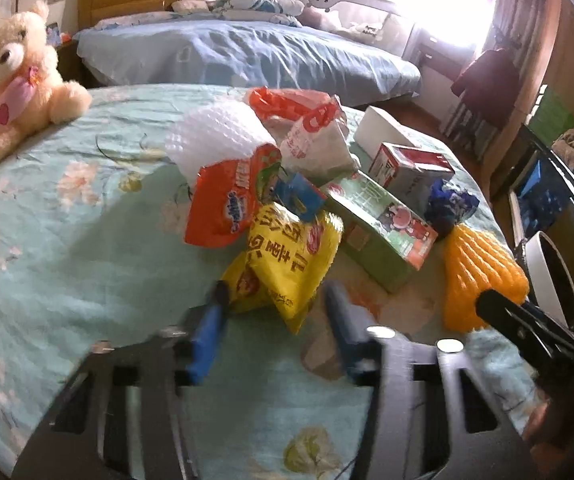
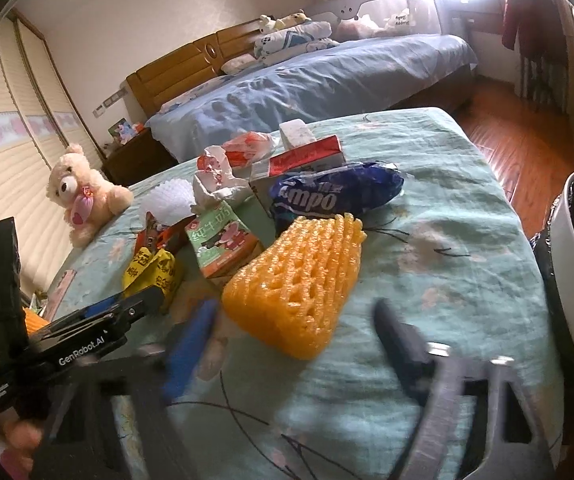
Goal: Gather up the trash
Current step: 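Grasp the yellow snack bag with the left tool while the right tool grasps the orange mesh foam, then carry both held items over the white bin and open both tools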
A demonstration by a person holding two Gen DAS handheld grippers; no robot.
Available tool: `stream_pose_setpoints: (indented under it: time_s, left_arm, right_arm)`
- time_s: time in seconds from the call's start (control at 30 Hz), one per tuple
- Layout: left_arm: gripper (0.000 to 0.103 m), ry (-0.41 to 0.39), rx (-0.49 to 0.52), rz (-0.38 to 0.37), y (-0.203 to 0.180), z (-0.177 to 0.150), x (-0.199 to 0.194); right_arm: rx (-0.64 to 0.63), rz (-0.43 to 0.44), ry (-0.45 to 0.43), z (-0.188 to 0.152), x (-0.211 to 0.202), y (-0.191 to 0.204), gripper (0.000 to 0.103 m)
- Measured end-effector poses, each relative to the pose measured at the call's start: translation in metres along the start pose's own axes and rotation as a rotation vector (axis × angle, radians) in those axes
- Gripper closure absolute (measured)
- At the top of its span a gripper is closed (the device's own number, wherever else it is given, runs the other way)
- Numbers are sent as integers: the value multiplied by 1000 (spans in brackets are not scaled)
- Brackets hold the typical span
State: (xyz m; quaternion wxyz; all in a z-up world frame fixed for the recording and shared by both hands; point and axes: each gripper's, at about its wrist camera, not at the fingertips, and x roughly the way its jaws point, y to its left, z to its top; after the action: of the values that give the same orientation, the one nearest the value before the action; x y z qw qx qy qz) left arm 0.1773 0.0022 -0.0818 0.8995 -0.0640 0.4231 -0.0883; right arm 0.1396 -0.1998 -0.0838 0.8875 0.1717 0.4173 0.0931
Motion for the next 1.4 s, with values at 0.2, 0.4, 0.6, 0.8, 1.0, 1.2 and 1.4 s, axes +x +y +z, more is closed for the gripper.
stream_pose_setpoints:
  time_s: [0.2,0.4,0.6,0.8,1.0,1.2,1.4]
  left_arm:
    - [82,-6,18,-41,-5,-8,-9]
    - [85,-4,50,-90,-22,-15,-24]
    - [85,-6,105,-148,-46,-19,-35]
    - [84,30,111,-152,-48,-26,-29]
    - [87,8,124,-164,-52,-29,-37]
    - [88,-5,185,-212,-79,-29,-46]
    - [88,4,231,-257,-106,-30,-46]
  right_arm:
    - [-17,32,-20,-3,-12,-3,69]
    - [-14,60,-39,-9,-35,-12,71]
    - [4,50,-58,-14,-57,-26,71]
    - [25,37,-69,-19,-69,-38,71]
    - [31,36,-70,-23,-76,-43,71]
    - [42,21,-90,-22,-90,-52,71]
    - [54,-10,-118,-22,-108,-65,71]
